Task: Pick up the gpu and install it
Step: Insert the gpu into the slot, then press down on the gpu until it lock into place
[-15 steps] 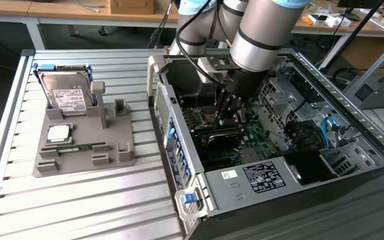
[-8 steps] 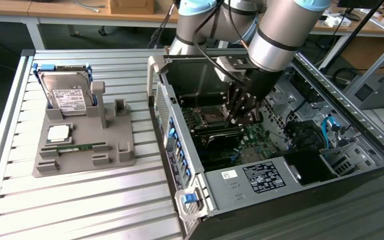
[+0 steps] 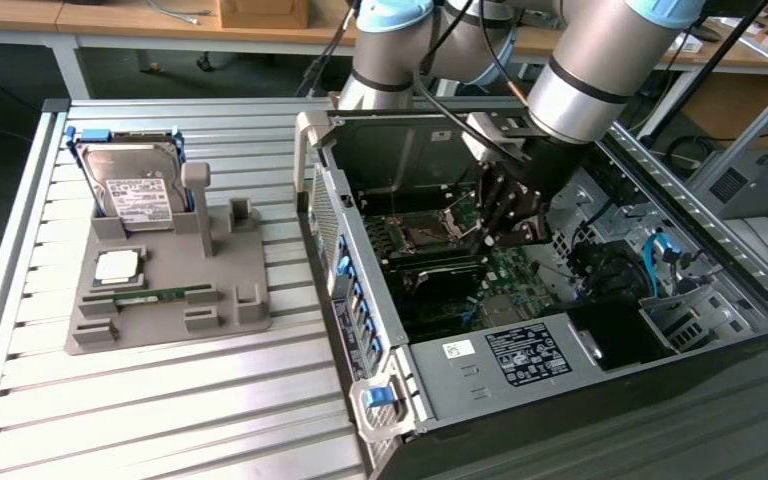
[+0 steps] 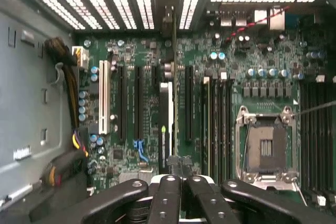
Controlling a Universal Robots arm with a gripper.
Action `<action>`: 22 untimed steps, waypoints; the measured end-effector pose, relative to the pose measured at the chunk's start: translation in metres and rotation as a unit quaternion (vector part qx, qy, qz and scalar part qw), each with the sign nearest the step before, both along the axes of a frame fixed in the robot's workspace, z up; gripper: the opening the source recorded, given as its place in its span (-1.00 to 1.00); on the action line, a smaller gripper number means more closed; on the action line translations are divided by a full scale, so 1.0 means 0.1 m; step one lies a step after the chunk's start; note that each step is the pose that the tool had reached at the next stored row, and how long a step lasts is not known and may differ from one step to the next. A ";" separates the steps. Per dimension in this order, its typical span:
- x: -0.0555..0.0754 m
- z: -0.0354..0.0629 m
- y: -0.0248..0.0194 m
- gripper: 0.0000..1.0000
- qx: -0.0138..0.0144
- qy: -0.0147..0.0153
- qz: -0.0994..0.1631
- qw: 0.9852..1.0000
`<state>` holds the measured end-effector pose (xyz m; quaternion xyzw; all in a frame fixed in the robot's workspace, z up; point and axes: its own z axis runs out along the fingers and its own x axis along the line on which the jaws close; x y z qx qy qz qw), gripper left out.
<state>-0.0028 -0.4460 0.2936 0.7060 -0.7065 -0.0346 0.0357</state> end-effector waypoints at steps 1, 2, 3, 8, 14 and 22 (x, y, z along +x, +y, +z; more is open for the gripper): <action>0.00 0.000 -0.001 -0.80 0.000 0.000 0.000 1.000; 0.00 0.000 -0.001 -0.80 0.000 0.000 0.000 1.000; 0.00 0.000 -0.001 -0.80 0.000 0.000 0.000 1.000; 0.00 0.000 -0.001 -0.80 0.000 0.000 0.000 1.000; 0.00 0.000 -0.001 -0.80 0.000 0.000 0.000 1.000; -0.28 -0.008 -0.001 -0.80 0.000 -0.002 0.000 1.000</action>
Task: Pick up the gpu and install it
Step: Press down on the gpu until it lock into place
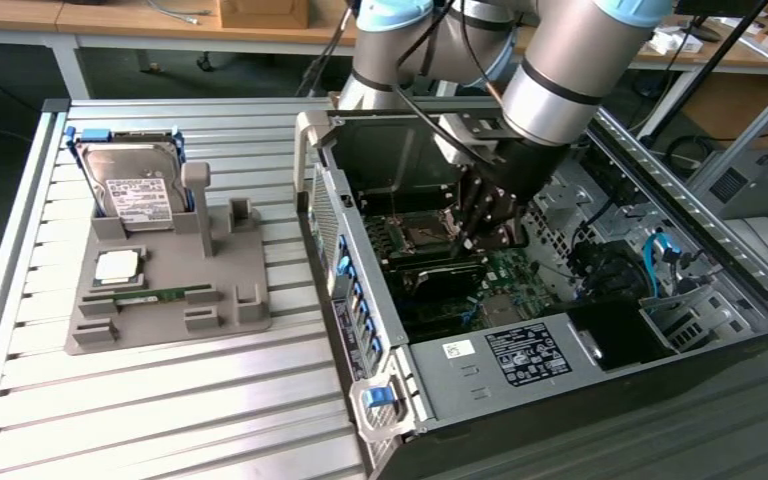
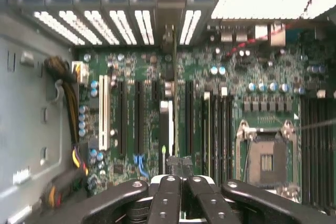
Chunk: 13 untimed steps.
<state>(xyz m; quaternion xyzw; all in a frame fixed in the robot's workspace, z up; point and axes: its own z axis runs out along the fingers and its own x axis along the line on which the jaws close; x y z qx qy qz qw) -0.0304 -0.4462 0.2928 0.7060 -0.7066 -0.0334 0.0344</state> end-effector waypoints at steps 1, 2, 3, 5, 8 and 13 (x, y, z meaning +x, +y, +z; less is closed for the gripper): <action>-0.06 -0.005 0.000 -0.80 0.000 0.000 0.000 1.000; -0.15 -0.014 0.000 -0.80 0.000 -0.001 0.000 1.000; -0.20 -0.021 0.000 -0.80 0.000 -0.001 0.000 1.000; -0.32 -0.042 0.000 -0.80 0.000 -0.002 0.000 1.000; -0.42 -0.073 0.000 -0.80 0.000 -0.002 0.000 1.000; -0.53 -0.131 0.000 -0.80 0.000 -0.002 0.000 1.000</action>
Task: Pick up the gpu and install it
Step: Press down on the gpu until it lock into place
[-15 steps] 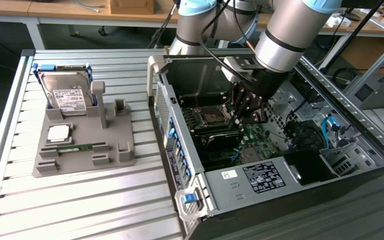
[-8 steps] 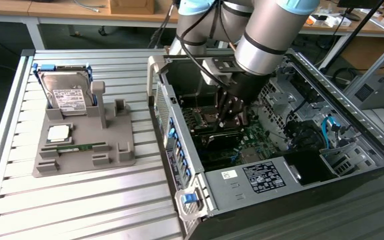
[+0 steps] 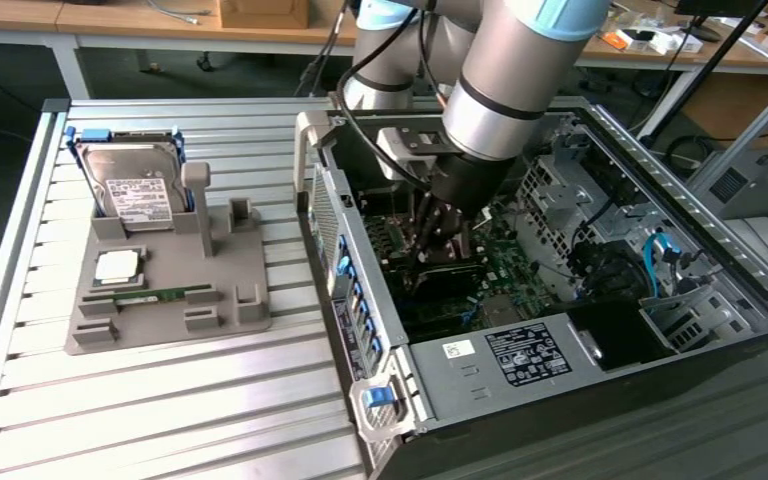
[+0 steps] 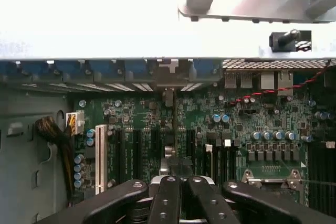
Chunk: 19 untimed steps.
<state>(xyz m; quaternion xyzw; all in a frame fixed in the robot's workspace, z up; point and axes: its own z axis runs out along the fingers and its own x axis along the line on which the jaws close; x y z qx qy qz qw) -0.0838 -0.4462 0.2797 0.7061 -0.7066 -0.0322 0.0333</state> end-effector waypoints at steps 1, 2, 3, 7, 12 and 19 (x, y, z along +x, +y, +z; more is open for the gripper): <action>-0.01 -0.004 0.000 -0.80 0.000 0.000 0.000 1.000; -0.03 -0.008 0.000 -0.80 0.000 0.000 0.000 1.000; -0.04 -0.012 0.000 -0.80 0.000 0.000 0.000 1.000; -0.06 -0.022 -0.001 -0.80 0.000 0.000 0.000 1.000; -0.08 -0.038 -0.002 -0.80 0.000 0.000 0.000 1.000; -0.10 -0.067 -0.005 -0.80 0.000 0.000 0.000 1.000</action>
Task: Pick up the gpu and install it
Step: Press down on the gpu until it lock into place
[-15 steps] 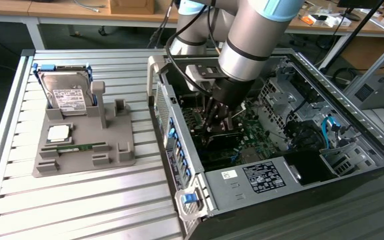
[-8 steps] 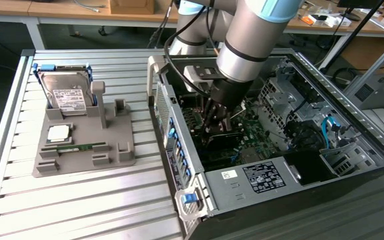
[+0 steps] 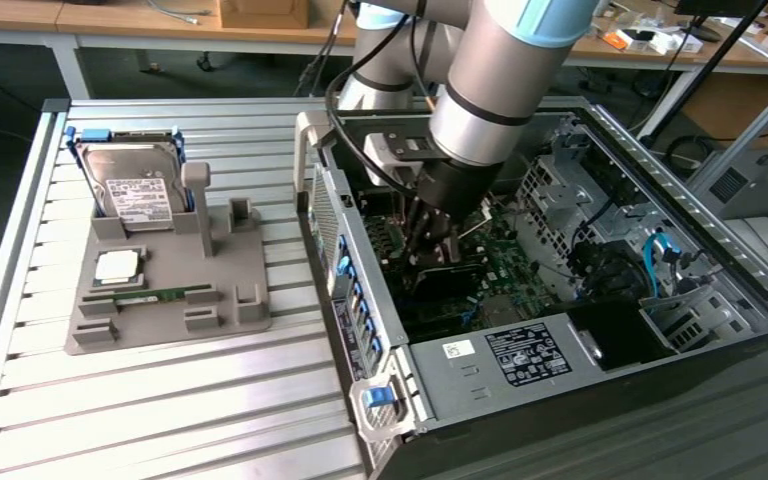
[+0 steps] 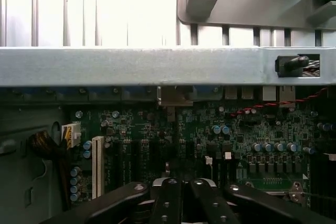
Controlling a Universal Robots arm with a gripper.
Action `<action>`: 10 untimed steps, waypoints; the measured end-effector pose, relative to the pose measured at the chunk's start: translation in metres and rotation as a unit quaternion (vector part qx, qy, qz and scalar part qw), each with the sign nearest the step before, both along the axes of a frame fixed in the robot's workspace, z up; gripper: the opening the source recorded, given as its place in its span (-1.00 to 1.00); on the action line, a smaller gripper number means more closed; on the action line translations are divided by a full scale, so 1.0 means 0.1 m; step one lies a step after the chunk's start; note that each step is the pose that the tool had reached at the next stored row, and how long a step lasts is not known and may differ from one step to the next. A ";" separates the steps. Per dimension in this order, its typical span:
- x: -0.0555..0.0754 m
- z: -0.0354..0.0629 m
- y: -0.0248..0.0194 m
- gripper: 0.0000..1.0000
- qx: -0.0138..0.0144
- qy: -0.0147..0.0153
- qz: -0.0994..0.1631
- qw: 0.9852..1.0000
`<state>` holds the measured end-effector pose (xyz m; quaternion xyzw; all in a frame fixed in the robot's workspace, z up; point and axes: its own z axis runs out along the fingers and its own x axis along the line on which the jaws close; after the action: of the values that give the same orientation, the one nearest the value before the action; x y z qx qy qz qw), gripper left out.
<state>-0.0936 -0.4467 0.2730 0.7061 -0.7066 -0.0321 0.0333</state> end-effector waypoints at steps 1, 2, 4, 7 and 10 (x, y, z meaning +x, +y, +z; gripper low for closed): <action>0.00 -0.002 -0.001 -0.80 0.000 0.000 0.000 1.000; -0.01 -0.004 -0.002 -0.80 0.000 0.000 0.000 1.000; -0.02 -0.009 -0.007 -0.80 0.000 0.000 0.000 1.000; -0.03 -0.012 -0.019 -0.80 0.000 0.000 0.000 1.000; -0.03 -0.015 -0.030 -0.80 0.000 0.000 0.000 1.000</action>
<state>-0.0970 -0.4497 0.2715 0.7061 -0.7066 -0.0322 0.0333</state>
